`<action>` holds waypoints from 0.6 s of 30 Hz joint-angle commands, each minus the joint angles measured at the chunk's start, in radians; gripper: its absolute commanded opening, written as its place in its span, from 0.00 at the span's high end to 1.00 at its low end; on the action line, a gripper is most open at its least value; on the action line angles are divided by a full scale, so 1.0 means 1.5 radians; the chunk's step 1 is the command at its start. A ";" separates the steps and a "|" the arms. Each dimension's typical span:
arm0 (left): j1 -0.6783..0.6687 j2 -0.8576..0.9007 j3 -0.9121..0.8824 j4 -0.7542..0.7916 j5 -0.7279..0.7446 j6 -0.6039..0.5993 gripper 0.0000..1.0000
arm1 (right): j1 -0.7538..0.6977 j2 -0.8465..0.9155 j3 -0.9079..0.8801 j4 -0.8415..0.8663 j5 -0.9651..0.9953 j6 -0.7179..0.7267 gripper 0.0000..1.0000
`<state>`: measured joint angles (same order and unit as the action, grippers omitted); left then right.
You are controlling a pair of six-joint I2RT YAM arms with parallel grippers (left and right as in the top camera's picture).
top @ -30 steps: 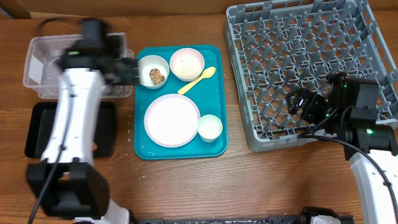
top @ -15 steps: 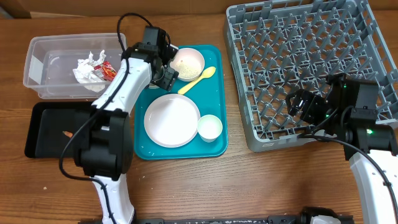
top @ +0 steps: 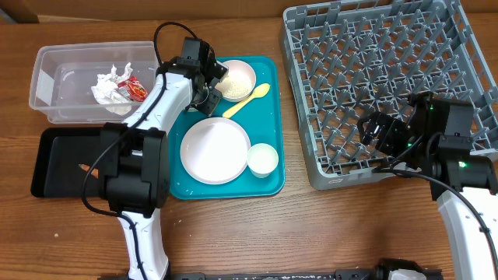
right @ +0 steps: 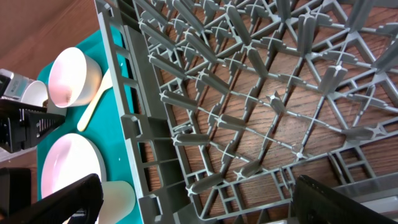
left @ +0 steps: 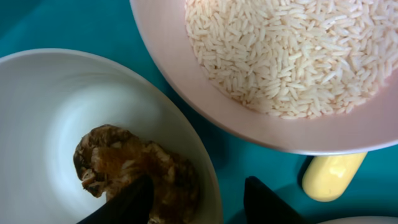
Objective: Sort waste into correct bins and load items into the dishwasher
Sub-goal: 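Grasp the white bowl of food scraps with the left gripper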
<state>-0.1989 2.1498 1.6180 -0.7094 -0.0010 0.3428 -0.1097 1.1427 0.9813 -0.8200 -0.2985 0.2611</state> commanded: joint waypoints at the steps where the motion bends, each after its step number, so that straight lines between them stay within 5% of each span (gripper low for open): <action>1: -0.003 0.024 0.004 -0.007 0.016 -0.007 0.55 | -0.002 0.000 0.013 0.004 0.006 0.000 0.00; 13: -0.003 0.021 0.020 -0.034 -0.029 -0.025 0.96 | -0.002 0.000 0.013 0.002 0.006 0.000 0.00; 18: -0.003 0.021 0.068 -0.088 -0.057 -0.042 0.96 | -0.002 0.000 0.013 0.001 0.006 0.000 0.00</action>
<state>-0.2062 2.1548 1.6703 -0.8066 -0.0418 0.3134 -0.1097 1.1431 0.9813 -0.8223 -0.2985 0.2611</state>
